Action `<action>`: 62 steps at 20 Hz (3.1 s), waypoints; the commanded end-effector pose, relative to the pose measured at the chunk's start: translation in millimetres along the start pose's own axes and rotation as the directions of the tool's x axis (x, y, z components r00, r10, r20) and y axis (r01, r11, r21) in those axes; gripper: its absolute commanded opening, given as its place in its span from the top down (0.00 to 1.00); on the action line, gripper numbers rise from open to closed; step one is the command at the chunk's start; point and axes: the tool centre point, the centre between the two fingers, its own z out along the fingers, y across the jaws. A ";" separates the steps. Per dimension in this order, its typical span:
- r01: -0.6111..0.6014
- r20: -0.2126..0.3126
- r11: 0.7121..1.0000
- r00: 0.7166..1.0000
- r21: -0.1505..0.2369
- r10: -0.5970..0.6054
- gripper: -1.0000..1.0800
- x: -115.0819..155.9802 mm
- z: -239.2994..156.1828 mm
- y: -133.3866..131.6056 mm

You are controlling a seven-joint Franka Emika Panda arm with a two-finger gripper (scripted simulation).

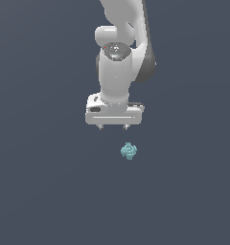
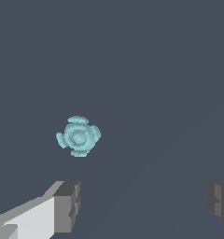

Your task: Pick up the object and move it to a goal position.

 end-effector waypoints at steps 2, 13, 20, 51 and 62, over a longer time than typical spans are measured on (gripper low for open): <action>0.001 0.000 1.000 1.000 0.000 -0.001 0.04 0.2 -0.1 -0.4; 0.059 -0.020 0.998 0.998 0.020 -0.059 0.04 8.2 -5.9 -24.2; 0.023 -0.016 0.999 1.000 0.023 -0.023 0.04 9.2 -0.3 -26.7; -0.552 0.057 0.834 0.832 0.006 0.551 0.04 17.7 99.8 -74.5; -0.600 0.061 0.800 0.798 -0.002 0.599 0.04 17.2 110.1 -79.1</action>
